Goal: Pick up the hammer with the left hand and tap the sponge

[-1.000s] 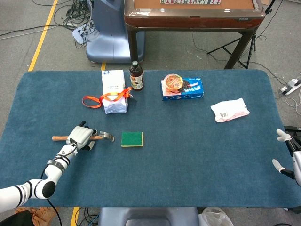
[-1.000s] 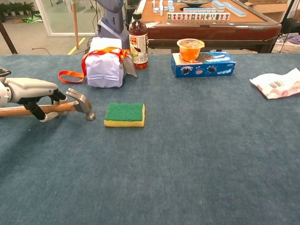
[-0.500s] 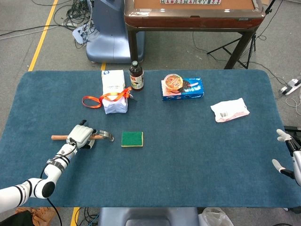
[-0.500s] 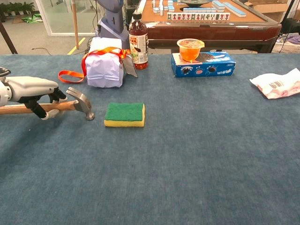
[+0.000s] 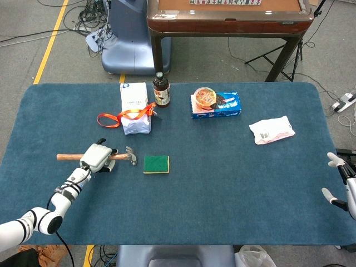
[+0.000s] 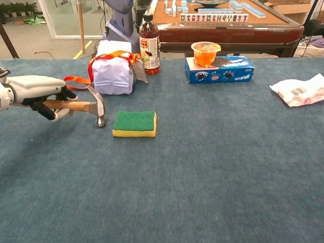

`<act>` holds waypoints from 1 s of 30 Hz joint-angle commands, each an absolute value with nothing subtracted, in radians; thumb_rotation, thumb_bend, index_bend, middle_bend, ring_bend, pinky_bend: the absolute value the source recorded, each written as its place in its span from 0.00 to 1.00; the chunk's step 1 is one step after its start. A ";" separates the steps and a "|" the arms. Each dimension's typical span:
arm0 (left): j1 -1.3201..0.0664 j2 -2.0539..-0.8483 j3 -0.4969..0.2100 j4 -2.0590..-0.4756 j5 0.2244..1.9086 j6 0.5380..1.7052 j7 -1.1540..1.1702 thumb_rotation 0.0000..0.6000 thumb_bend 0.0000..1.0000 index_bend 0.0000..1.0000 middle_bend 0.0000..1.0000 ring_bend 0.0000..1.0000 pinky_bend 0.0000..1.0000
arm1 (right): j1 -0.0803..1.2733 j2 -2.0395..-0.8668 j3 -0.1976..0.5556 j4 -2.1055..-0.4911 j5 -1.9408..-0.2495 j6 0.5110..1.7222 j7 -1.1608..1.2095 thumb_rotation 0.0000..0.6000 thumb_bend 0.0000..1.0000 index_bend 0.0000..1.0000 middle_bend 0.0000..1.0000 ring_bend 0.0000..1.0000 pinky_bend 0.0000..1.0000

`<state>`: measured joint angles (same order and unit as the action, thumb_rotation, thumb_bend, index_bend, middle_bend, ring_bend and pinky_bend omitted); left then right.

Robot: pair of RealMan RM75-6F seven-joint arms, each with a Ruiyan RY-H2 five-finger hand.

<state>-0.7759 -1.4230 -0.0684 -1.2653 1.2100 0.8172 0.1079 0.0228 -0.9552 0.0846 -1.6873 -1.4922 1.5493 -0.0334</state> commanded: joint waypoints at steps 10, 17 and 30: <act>-0.766 -1.418 -0.055 -1.192 1.494 0.971 -0.226 1.00 0.55 0.66 0.72 0.60 0.55 | 0.023 -0.949 0.085 -1.704 -1.496 1.551 -0.048 1.00 0.19 0.17 0.33 0.23 0.30; -0.787 -1.438 -0.035 -1.138 1.624 1.075 -0.363 1.00 0.55 0.69 0.77 0.66 0.76 | 0.021 -0.945 0.083 -1.715 -1.499 1.553 -0.056 1.00 0.19 0.17 0.33 0.23 0.30; -0.824 -1.494 -0.015 -1.055 1.722 1.185 -0.520 1.00 0.55 0.70 0.80 0.76 0.92 | 0.014 -0.942 0.078 -1.725 -1.493 1.553 -0.060 1.00 0.19 0.17 0.33 0.23 0.30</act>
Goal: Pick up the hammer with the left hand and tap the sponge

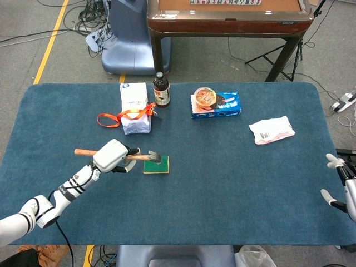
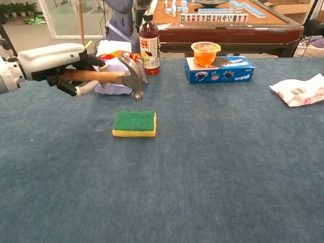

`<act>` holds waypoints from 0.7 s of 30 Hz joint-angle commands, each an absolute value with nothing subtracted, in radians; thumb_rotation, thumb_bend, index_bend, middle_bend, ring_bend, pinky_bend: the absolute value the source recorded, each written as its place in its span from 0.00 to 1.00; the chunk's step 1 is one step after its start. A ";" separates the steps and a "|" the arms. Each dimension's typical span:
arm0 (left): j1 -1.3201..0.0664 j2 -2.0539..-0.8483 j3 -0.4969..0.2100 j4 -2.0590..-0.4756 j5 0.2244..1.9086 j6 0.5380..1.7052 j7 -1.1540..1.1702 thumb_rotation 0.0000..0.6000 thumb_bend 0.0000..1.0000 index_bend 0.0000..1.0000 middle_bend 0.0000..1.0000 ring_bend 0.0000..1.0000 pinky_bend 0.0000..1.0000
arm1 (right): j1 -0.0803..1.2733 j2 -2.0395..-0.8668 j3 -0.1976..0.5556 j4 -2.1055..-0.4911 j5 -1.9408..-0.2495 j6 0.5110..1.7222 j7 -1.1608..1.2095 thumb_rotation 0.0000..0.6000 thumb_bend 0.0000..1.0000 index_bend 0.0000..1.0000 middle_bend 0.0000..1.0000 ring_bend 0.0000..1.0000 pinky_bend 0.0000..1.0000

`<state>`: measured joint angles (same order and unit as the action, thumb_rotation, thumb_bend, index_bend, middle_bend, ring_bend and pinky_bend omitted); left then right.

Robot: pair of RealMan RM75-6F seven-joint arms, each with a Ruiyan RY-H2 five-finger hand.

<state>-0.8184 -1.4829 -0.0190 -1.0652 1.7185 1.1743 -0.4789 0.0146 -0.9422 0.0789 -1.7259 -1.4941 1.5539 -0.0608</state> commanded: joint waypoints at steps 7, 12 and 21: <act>-0.820 -1.501 -0.018 -1.039 1.714 1.224 -0.603 1.00 0.55 0.71 0.82 0.79 0.97 | 0.014 -0.946 0.077 -1.718 -1.488 1.546 -0.050 1.00 0.19 0.17 0.33 0.23 0.30; -0.807 -1.481 -0.036 -1.079 1.675 1.240 -0.705 1.00 0.55 0.72 0.82 0.80 0.97 | 0.015 -0.949 0.077 -1.713 -1.489 1.544 -0.045 1.00 0.19 0.17 0.33 0.23 0.30; -0.782 -1.445 -0.101 -1.180 1.577 1.251 -0.862 1.00 0.54 0.72 0.82 0.79 0.97 | 0.015 -0.952 0.077 -1.713 -1.488 1.543 -0.046 1.00 0.19 0.17 0.33 0.23 0.30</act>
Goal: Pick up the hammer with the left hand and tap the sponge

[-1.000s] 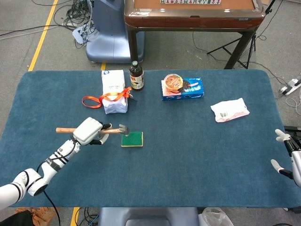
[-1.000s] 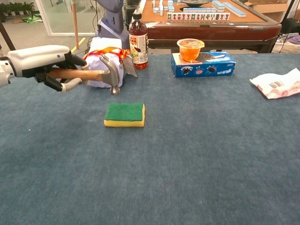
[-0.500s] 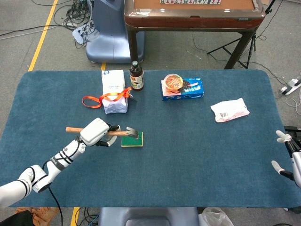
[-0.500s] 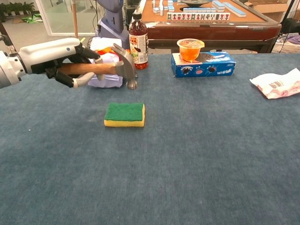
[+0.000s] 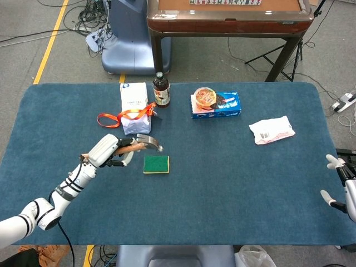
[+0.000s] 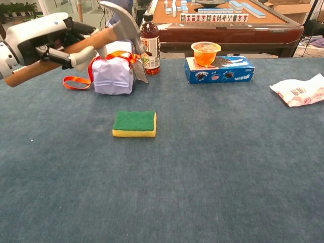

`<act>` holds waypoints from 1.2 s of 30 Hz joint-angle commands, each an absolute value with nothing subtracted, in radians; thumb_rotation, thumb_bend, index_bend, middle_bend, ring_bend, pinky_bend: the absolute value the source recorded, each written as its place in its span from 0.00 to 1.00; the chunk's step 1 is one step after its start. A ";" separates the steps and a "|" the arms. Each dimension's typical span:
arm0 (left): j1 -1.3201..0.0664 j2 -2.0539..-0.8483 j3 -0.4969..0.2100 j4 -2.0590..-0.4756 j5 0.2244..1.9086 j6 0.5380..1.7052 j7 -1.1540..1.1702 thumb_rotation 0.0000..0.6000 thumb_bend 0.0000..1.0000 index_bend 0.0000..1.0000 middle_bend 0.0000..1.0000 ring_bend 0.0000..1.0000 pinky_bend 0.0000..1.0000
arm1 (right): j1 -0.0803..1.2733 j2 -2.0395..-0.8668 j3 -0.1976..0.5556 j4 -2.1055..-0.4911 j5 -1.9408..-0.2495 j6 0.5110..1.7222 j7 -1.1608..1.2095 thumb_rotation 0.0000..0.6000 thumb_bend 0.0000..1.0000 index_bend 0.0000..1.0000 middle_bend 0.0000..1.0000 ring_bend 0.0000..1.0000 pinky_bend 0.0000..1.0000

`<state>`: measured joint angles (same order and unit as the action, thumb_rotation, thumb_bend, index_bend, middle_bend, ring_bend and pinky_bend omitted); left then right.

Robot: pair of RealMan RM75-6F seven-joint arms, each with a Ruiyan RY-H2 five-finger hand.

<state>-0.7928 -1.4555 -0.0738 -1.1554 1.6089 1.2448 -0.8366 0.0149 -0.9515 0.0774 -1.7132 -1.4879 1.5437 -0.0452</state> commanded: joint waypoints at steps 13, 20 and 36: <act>-0.803 -1.615 -0.062 -0.932 1.630 1.232 -0.621 1.00 0.54 0.72 0.82 0.79 0.97 | 0.012 -0.948 0.074 -1.721 -1.486 1.541 -0.055 1.00 0.19 0.17 0.33 0.23 0.30; -0.824 -1.695 -0.013 -0.779 1.669 1.187 -0.531 1.00 0.54 0.72 0.82 0.78 0.97 | 0.007 -0.946 0.074 -1.716 -1.479 1.545 -0.048 1.00 0.19 0.17 0.33 0.23 0.30; -0.821 -1.628 -0.009 -0.887 1.639 1.177 -0.625 1.00 0.54 0.72 0.82 0.77 0.96 | -0.001 -0.949 0.073 -1.700 -1.479 1.552 -0.027 1.00 0.19 0.17 0.33 0.23 0.30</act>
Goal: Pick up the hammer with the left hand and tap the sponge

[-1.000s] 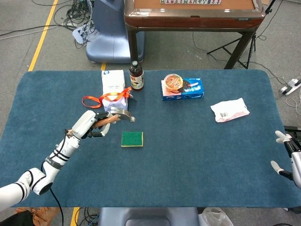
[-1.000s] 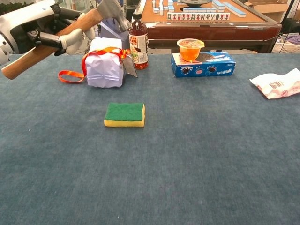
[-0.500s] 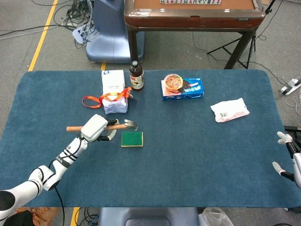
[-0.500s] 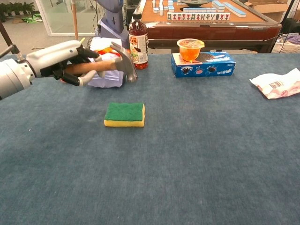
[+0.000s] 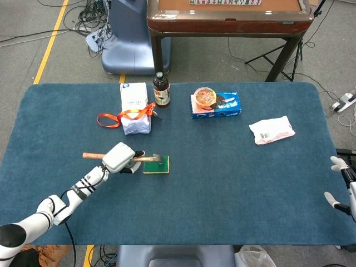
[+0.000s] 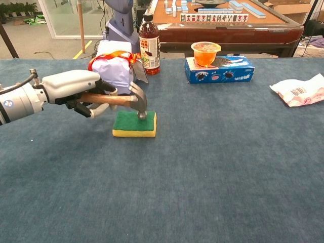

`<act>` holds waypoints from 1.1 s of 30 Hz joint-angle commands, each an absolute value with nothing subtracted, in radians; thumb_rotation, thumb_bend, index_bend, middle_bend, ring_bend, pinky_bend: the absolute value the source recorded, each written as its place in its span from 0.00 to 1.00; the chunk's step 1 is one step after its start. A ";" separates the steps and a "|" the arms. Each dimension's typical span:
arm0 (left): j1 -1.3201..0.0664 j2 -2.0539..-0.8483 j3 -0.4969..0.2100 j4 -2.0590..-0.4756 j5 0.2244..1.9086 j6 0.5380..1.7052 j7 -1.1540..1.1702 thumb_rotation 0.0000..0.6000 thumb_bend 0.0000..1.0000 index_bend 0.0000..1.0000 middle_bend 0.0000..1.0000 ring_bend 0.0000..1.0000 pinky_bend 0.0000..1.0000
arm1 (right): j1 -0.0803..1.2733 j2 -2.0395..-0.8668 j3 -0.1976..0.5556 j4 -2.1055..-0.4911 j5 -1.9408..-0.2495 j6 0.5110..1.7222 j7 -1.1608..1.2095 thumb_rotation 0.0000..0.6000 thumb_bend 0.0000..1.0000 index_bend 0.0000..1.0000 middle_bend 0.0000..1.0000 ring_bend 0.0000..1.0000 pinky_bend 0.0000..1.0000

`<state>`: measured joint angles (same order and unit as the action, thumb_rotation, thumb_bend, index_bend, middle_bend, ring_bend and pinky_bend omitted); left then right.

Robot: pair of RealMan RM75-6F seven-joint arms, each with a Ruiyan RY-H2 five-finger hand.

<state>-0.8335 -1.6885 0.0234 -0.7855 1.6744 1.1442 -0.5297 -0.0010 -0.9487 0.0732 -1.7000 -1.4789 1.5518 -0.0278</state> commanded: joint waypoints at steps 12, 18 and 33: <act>-0.772 -1.445 -0.059 -1.175 1.596 1.247 -0.941 1.00 0.54 0.72 0.82 0.77 0.96 | 0.007 -0.954 0.076 -1.703 -1.481 1.542 -0.036 1.00 0.19 0.17 0.33 0.23 0.30; -0.777 -1.500 -0.035 -1.066 1.639 1.243 -0.771 1.00 0.54 0.72 0.82 0.77 0.96 | 0.009 -0.952 0.077 -1.710 -1.478 1.538 -0.044 1.00 0.19 0.17 0.33 0.23 0.30; -0.823 -1.651 0.029 -0.814 1.656 1.058 -0.476 1.00 0.54 0.72 0.82 0.76 0.96 | 0.002 -0.952 0.075 -1.706 -1.466 1.538 -0.041 1.00 0.19 0.17 0.33 0.23 0.30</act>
